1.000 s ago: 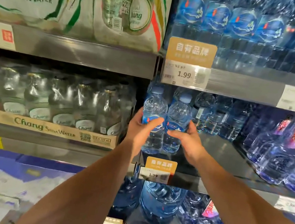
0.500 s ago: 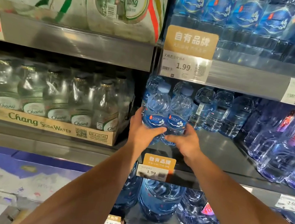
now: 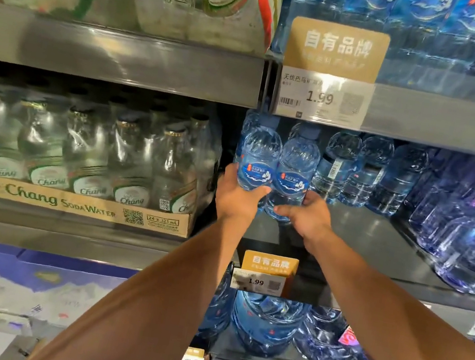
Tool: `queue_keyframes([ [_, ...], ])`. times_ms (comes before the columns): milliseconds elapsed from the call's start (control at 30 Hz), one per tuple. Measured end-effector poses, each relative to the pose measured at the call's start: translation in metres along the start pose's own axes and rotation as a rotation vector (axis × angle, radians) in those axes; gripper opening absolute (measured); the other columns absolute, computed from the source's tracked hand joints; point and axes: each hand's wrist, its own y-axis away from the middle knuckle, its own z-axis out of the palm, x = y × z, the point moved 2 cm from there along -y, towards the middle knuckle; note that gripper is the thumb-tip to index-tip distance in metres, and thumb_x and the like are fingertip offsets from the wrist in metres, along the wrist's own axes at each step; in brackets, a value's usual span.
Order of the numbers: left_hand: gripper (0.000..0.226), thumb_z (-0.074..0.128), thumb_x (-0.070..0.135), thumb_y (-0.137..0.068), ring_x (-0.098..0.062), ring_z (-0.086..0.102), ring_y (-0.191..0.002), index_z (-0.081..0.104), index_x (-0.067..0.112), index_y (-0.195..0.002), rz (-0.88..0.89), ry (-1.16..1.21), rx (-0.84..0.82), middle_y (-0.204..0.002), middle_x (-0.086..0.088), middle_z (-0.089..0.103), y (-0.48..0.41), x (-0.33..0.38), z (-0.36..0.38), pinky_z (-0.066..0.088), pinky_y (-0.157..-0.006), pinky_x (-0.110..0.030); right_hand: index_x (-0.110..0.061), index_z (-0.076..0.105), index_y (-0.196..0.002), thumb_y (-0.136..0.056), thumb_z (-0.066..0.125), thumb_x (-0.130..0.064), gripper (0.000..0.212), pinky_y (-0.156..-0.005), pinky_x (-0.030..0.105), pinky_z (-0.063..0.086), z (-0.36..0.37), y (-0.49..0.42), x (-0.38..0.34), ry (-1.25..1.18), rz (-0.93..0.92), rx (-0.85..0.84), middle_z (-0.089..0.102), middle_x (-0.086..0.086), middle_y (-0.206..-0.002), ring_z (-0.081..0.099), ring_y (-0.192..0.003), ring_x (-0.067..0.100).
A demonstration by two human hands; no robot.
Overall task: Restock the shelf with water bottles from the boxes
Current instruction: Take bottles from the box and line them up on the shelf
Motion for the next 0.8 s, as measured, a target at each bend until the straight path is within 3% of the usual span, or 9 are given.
queue_keyframes([
  [200,0.052,0.08,0.006,-0.07,-0.011,0.058,-0.09,0.056,0.007,-0.115,0.042,0.078,-0.008,-0.099,0.003,0.063,-0.005,-0.009,0.0,0.04,-0.075,-0.014,-0.014,0.064,-0.108,-0.068,0.084,-0.01,0.046,-0.086,0.027,0.05,0.001,0.003,-0.005,0.052,-0.003,0.052,0.068,-0.002,-0.102,0.063,-0.095,0.016],
  [367,0.057,0.081,0.01,-0.071,-0.009,0.057,-0.092,0.052,0.009,-0.12,-0.01,0.078,-0.052,-0.102,0.003,0.062,-0.011,-0.009,0.002,0.039,-0.077,-0.013,-0.015,0.065,-0.112,-0.069,0.085,-0.019,0.048,-0.094,0.033,0.051,0.003,-0.001,-0.006,0.137,0.027,0.048,0.069,-0.001,-0.107,0.064,-0.102,0.018],
  [567,0.076,0.075,0.017,-0.077,-0.027,0.056,-0.117,0.035,0.009,-0.141,-0.206,-0.04,-0.139,-0.128,-0.009,0.058,-0.002,-0.006,-0.009,0.046,-0.093,-0.03,-0.012,0.06,-0.121,-0.076,0.079,-0.031,0.052,-0.087,0.028,0.048,-0.007,0.008,-0.011,0.235,0.104,-0.045,0.065,0.003,-0.119,0.061,-0.106,0.021],
  [633,0.065,0.07,0.022,-0.081,-0.028,0.056,-0.114,0.038,0.011,-0.137,-0.211,-0.129,-0.156,-0.128,-0.01,0.057,0.006,0.003,-0.015,0.044,-0.084,-0.027,-0.006,0.058,-0.12,-0.082,0.072,-0.031,0.048,-0.086,0.029,0.046,-0.017,0.02,-0.02,0.38,0.085,-0.076,0.062,0.007,-0.12,0.059,-0.109,0.025],
  [800,0.042,0.058,0.028,-0.089,-0.032,0.056,-0.112,0.051,0.013,-0.127,-0.161,-0.468,-0.248,-0.123,-0.012,0.059,0.04,0.039,-0.025,0.046,-0.092,-0.035,-0.004,0.06,-0.113,-0.088,0.055,-0.026,0.034,-0.08,0.032,0.047,-0.049,0.052,-0.044,0.828,-0.113,-0.201,0.062,0.016,-0.118,0.06,-0.106,0.031],
])
